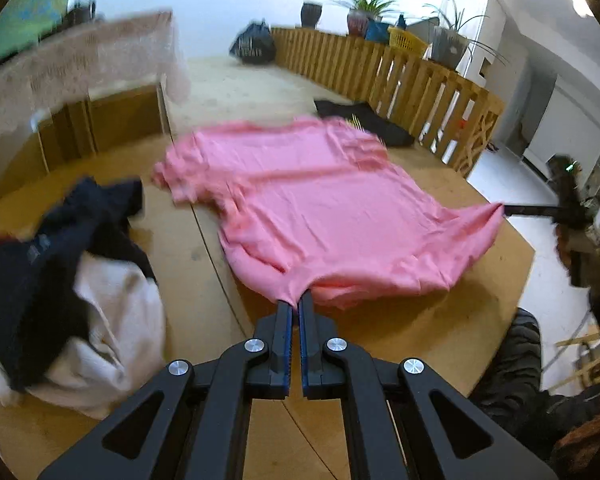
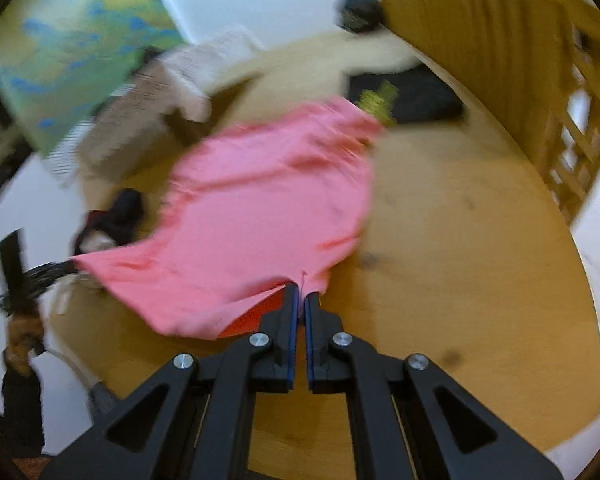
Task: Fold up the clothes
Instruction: 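Pull the hem toward the body with both grippers and release it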
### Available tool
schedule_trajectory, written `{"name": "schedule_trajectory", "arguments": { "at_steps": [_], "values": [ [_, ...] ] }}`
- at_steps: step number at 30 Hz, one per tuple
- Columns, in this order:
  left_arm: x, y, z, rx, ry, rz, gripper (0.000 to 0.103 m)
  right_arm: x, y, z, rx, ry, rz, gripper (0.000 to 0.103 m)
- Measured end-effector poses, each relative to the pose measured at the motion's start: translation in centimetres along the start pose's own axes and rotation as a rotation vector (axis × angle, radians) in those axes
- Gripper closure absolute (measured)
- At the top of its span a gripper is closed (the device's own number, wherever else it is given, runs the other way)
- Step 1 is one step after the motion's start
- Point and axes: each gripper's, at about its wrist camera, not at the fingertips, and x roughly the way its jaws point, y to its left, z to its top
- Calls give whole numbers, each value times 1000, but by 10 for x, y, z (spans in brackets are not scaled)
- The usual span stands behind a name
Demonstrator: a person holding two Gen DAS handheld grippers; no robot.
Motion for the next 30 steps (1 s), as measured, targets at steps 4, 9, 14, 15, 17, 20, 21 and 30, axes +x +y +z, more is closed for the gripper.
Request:
{"name": "schedule_trajectory", "arguments": {
  "at_steps": [4, 9, 14, 15, 17, 20, 21, 30],
  "values": [
    [14, 4, -1, -8, 59, -7, 101, 11, -17, -5, 48, 40, -39, 100],
    [-29, -2, 19, 56, 18, 19, 101, -46, 10, 20, 12, -47, 6, 100],
    [-12, 16, 35, 76, 101, 90, 101, -58, 14, 43, -29, -107, -65, 100],
    [1, 25, 37, 62, 121, 98, 101, -47, 8, 49, -23, -101, -86, 100],
    [29, 41, 43, 33, 160, 114, 101, -10, -9, 55, 4, -48, -130, 100],
    [48, 47, 36, 22, 201, 109, 101, 31, -30, 53, 58, 35, -149, 100],
    [54, 49, 34, 19, 215, 107, 101, 36, -33, 51, 61, 48, -152, 100],
    [3, 11, -16, 71, 256, -18, 100, -5, -27, -1, 36, 130, -186, 100]
  ]
}}
